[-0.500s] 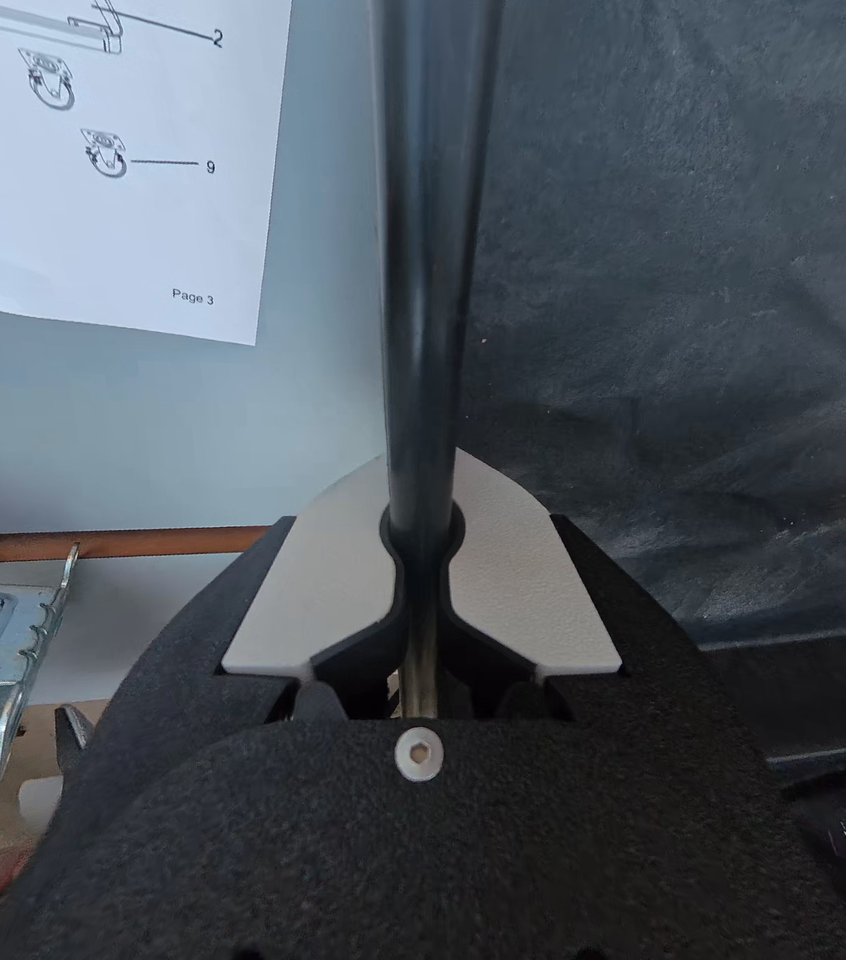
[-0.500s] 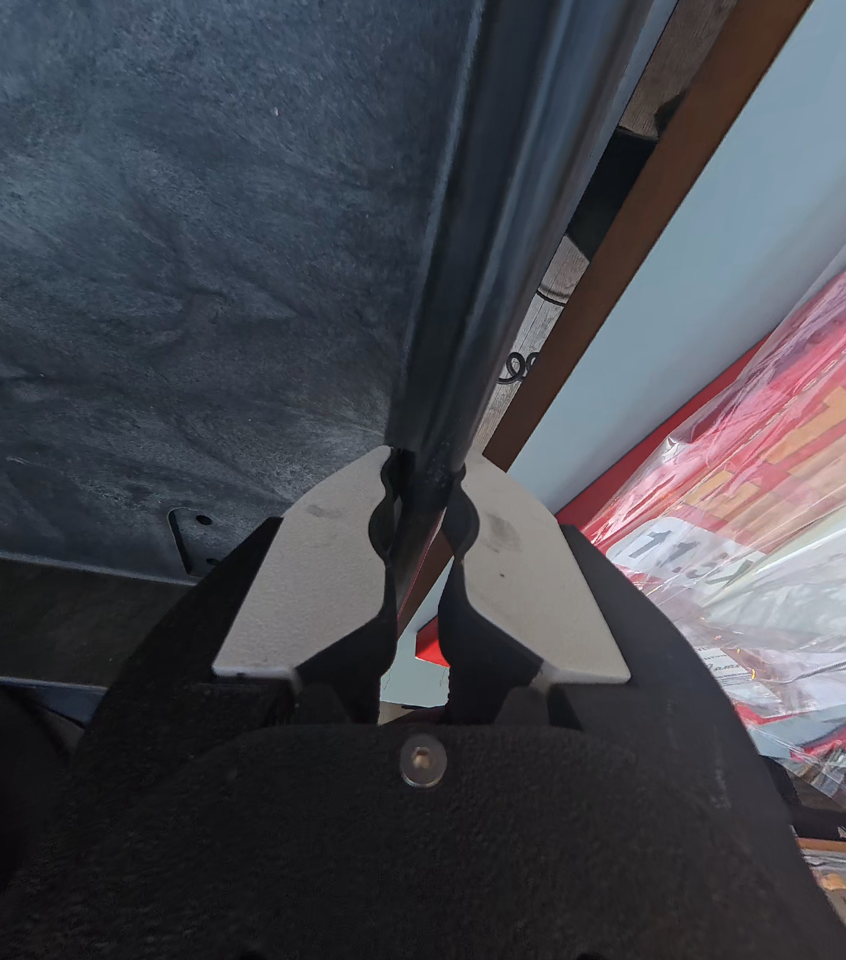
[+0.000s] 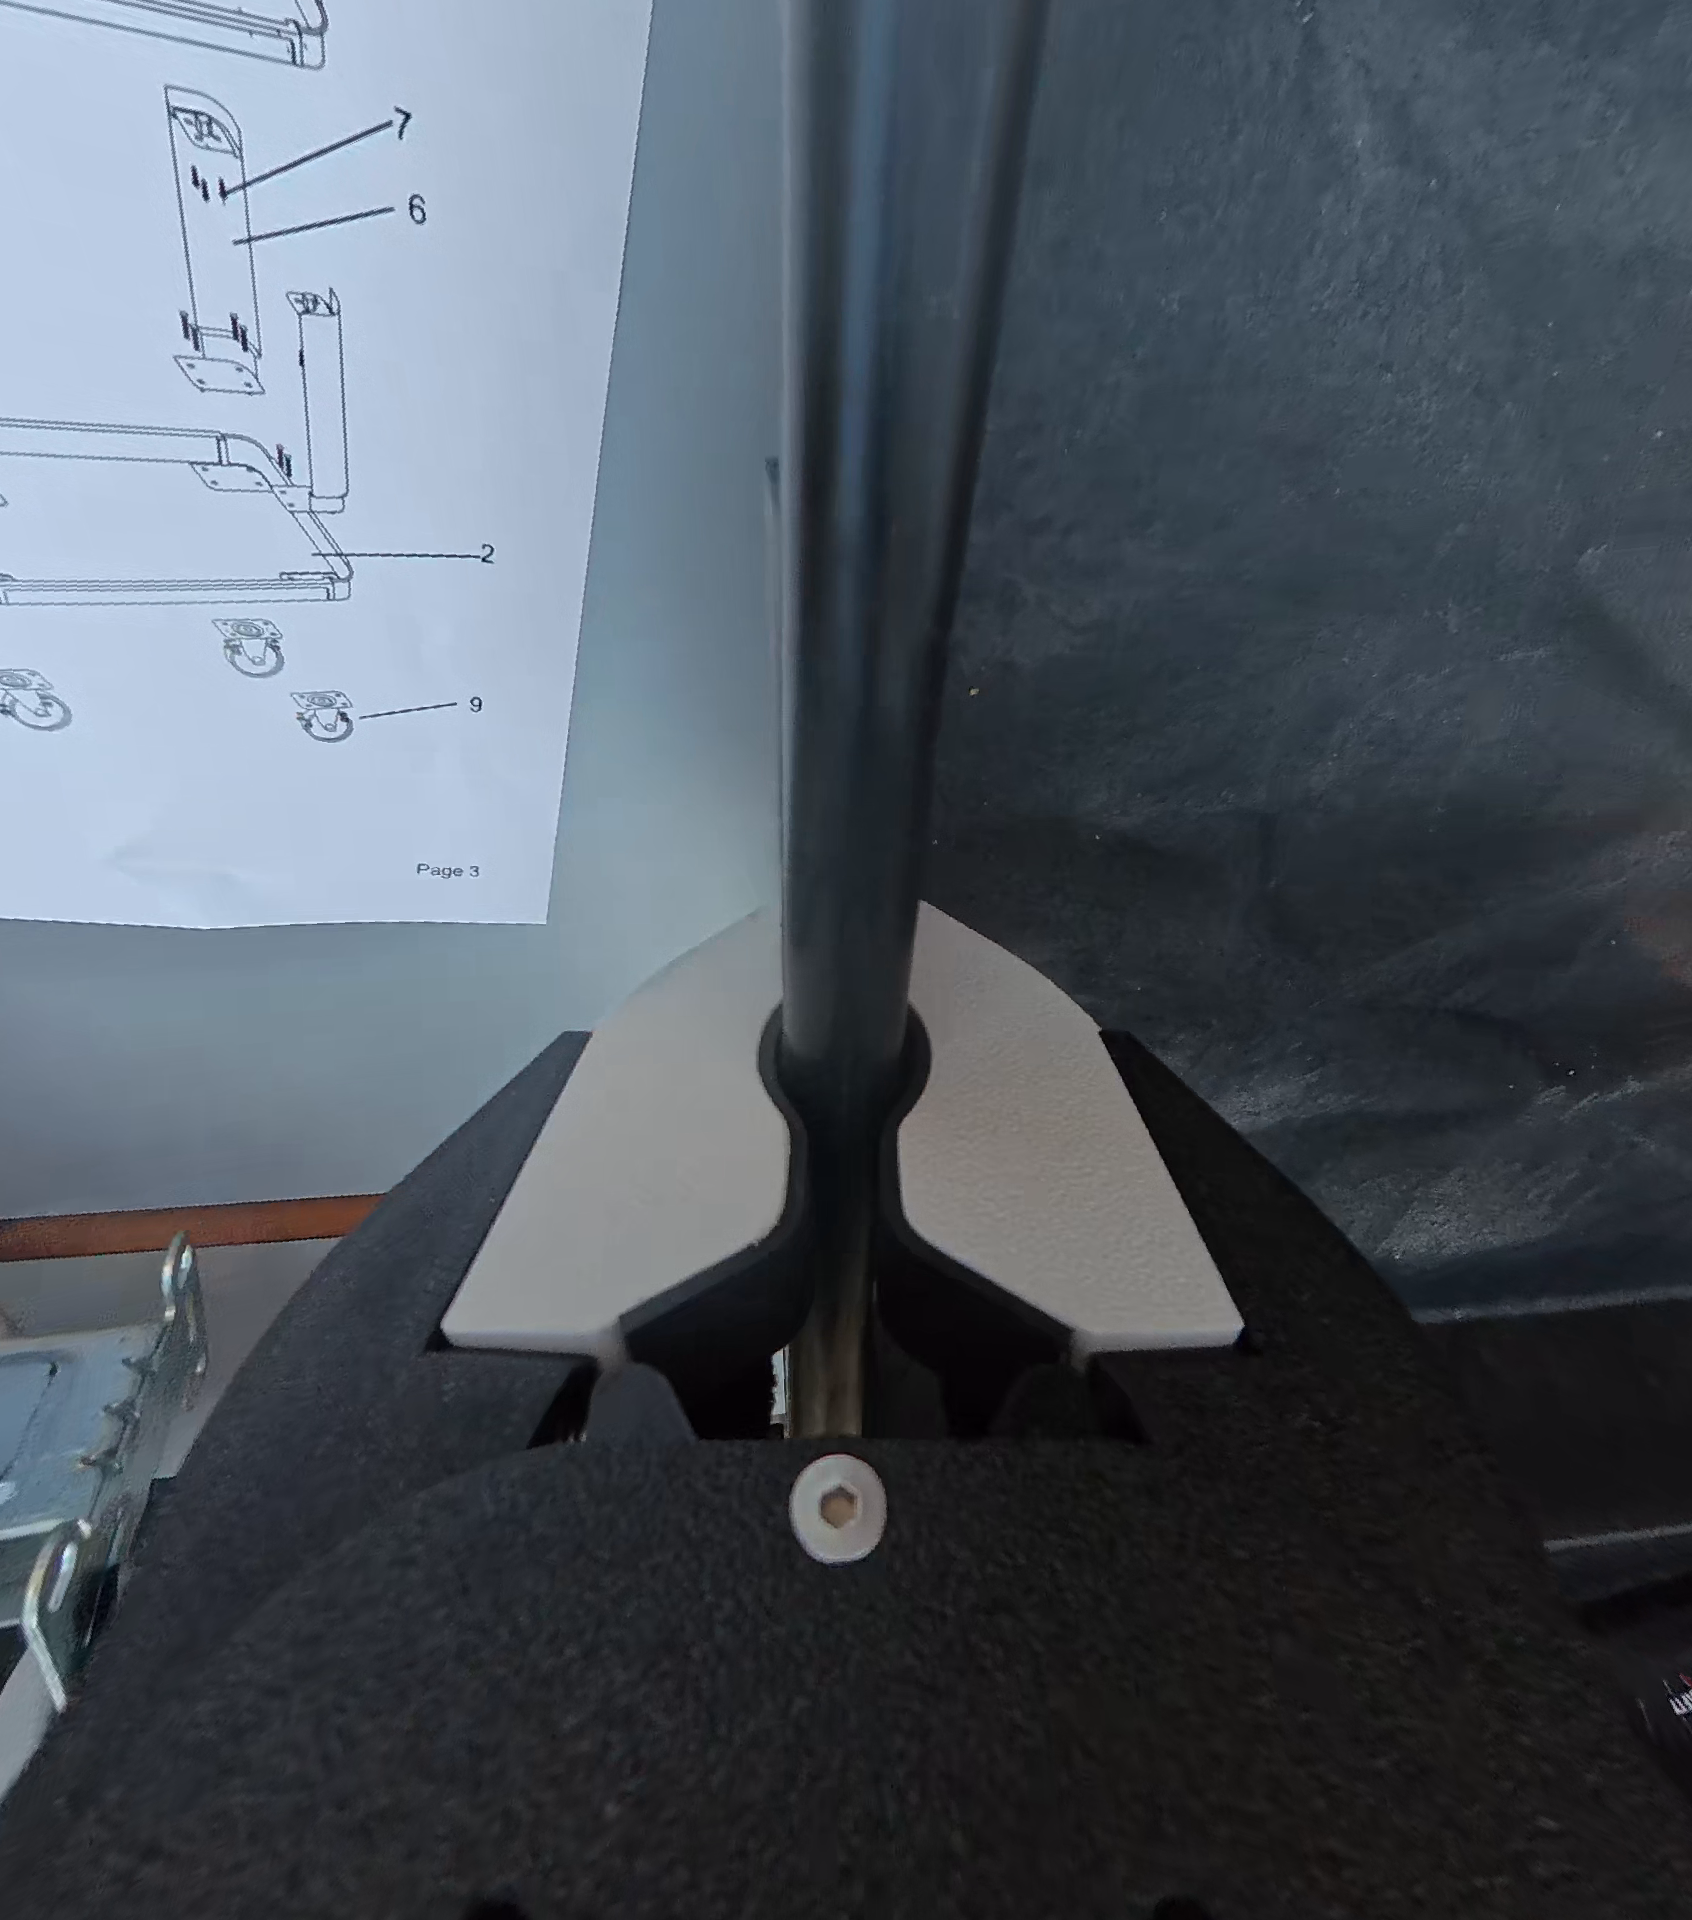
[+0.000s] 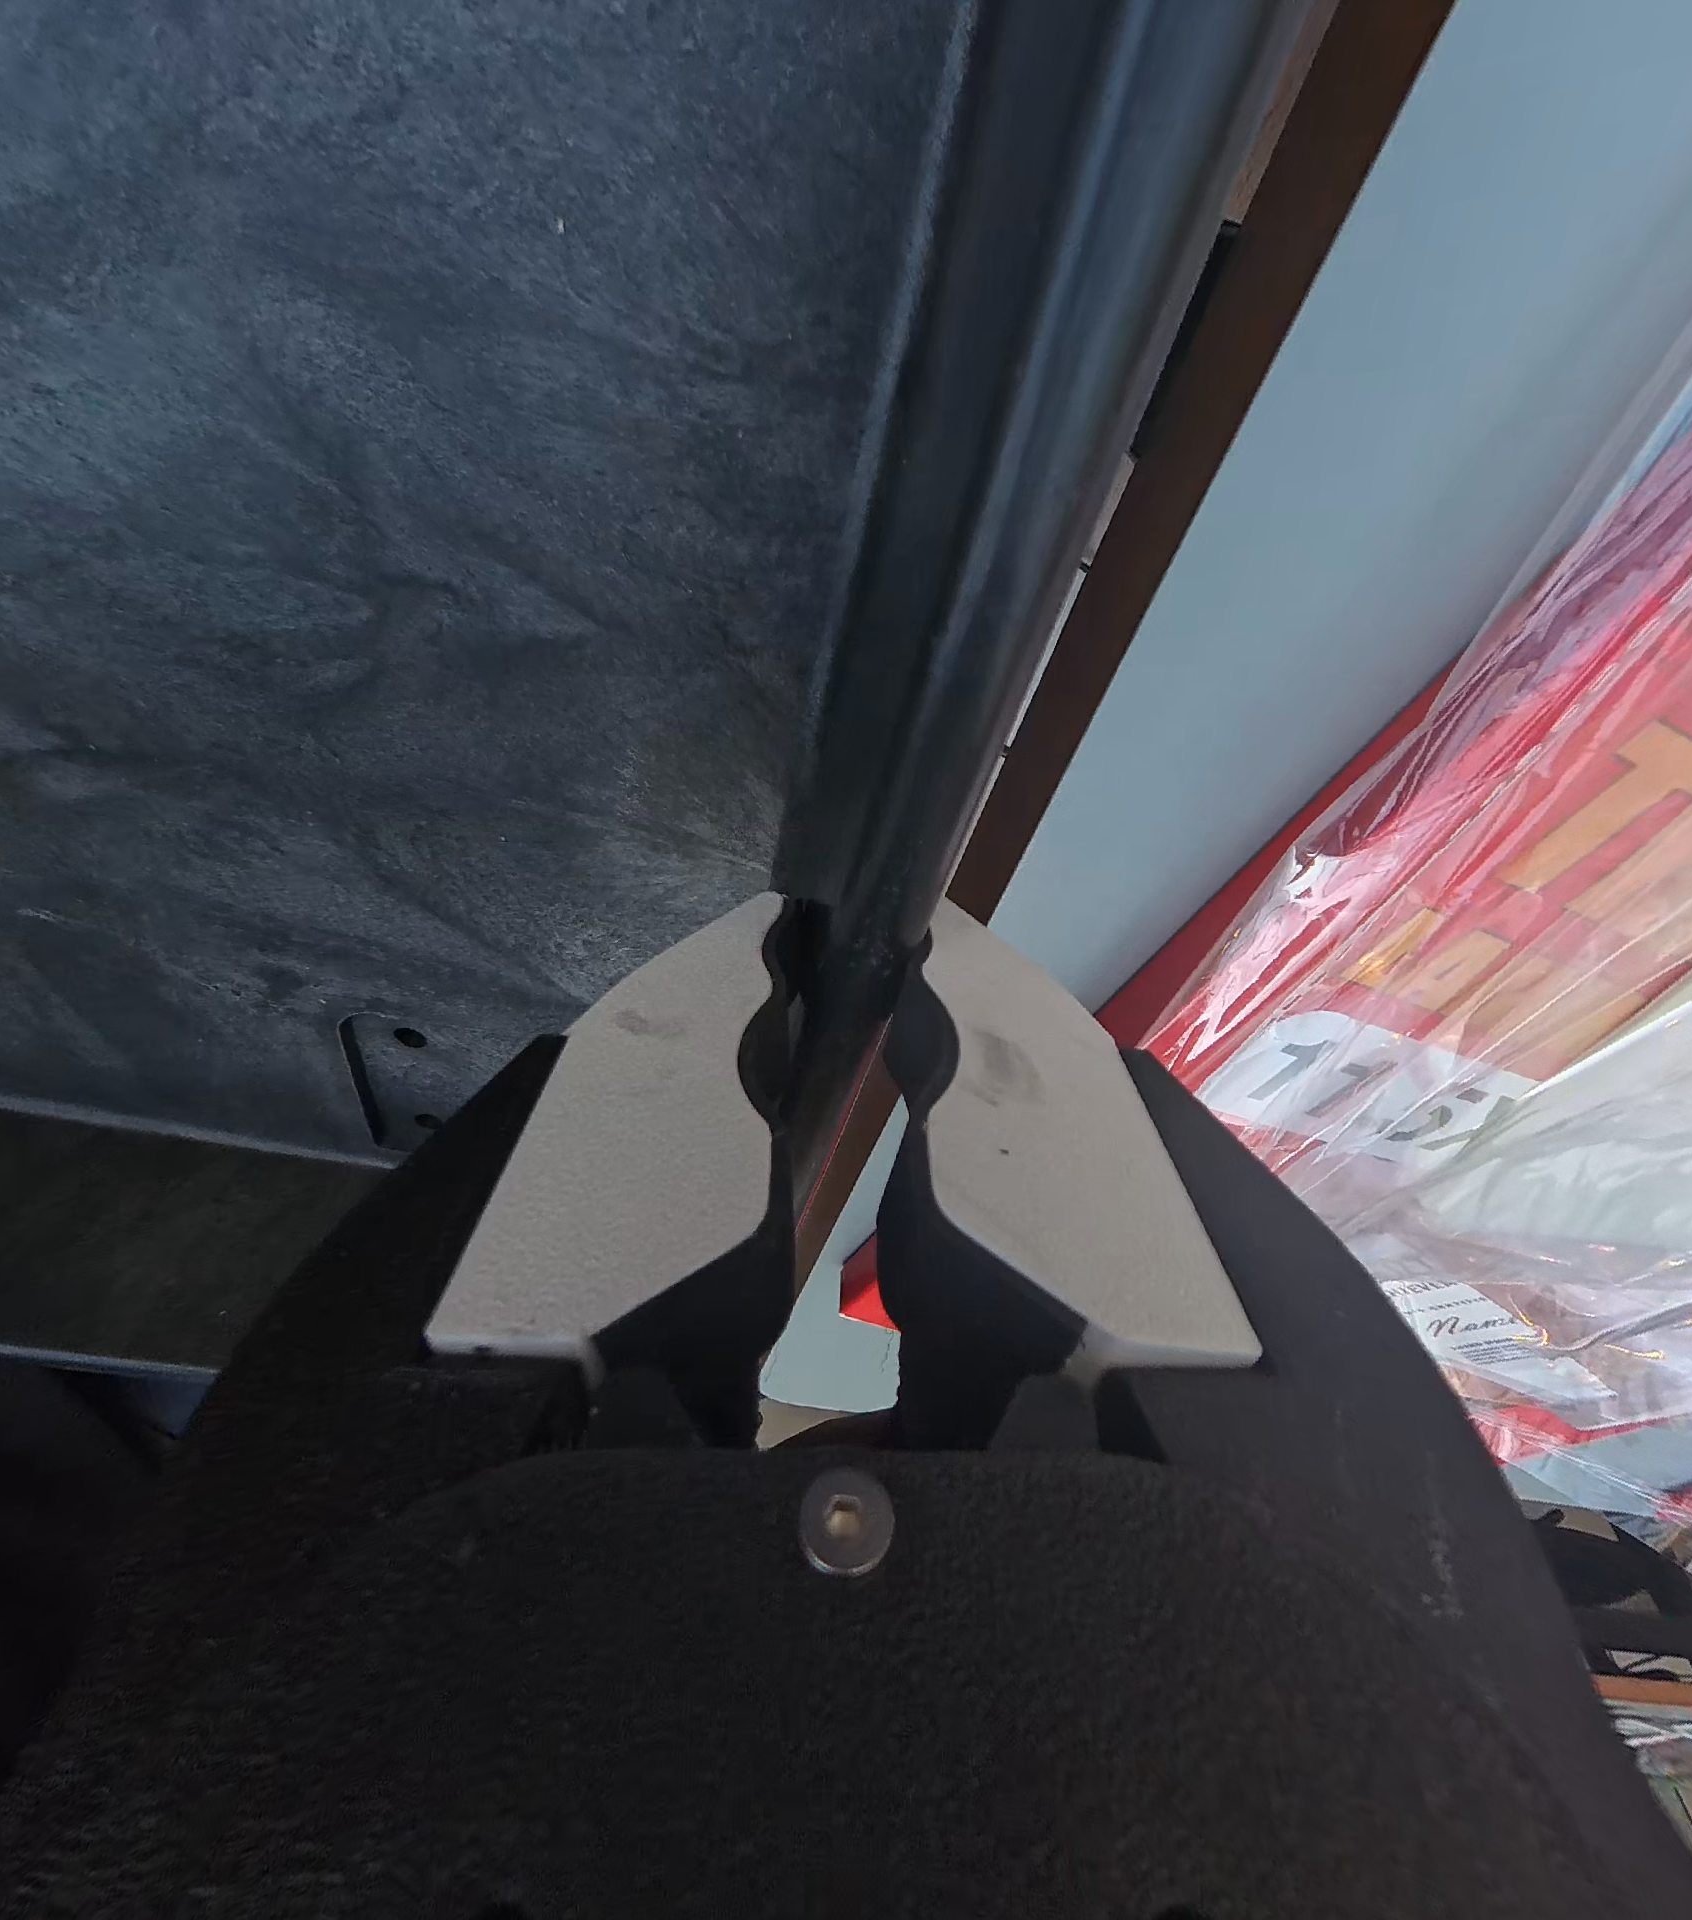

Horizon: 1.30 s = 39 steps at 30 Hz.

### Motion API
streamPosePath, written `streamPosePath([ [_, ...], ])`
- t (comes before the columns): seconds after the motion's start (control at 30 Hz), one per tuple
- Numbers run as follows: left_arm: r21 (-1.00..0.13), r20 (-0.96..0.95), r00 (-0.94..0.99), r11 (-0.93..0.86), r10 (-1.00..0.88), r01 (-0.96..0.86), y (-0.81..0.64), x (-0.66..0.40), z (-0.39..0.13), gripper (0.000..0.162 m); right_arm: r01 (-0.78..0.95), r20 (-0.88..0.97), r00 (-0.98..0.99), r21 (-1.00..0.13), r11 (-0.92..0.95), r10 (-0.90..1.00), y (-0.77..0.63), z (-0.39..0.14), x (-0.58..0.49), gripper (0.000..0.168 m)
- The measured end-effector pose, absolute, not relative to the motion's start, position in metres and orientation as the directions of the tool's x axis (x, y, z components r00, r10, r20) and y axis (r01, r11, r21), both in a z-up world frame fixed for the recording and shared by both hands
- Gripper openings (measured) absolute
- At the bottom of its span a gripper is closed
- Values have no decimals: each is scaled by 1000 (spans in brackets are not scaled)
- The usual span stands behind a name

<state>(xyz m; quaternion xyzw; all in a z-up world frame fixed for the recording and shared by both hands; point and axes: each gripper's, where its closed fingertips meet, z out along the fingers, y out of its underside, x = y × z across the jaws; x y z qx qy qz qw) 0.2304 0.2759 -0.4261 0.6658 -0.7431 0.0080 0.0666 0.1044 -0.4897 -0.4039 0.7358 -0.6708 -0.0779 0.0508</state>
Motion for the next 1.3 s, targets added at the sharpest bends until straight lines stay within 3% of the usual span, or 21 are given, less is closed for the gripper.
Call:
streamPosePath([
  [0.03, 77, 109, -106, 115, -988, -990, 276, 232, -426, 7, -979, -47, 86, 180, -93, -995, -489, -404, 105, 14],
  [0.77, 45, 77, -67, 70, -995, -997, 286, 256, -426, 10, -985, -84, 87, 144, -99, -993, -475, -404, 109, 14],
  [0.83, 8, 66, -23, 24, -998, -1000, 285, 258, -426, 14, -986, -85, 95, 131, -105, -992, -475, -405, 109, 14],
  [1.03, -107, -17, 33, -31, -999, -994, 286, 248, -414, 46, -976, -45, 194, 89, -197, -980, -477, -404, 108, 19],
  [1.1, -198, -55, 55, -43, -997, -979, 284, 237, -401, 54, -970, -8, 233, 63, -233, -972, -478, -399, 108, 29],
  [1.2, -365, -89, 64, -28, -994, -931, 270, 203, -377, 82, -948, 67, 317, 22, -316, -946, -483, -385, 104, 34],
  [1.3, -451, -109, 33, 20, -993, -892, 247, 145, -360, 75, -912, 125, 401, -34, -408, -908, -480, -368, 99, 37],
])
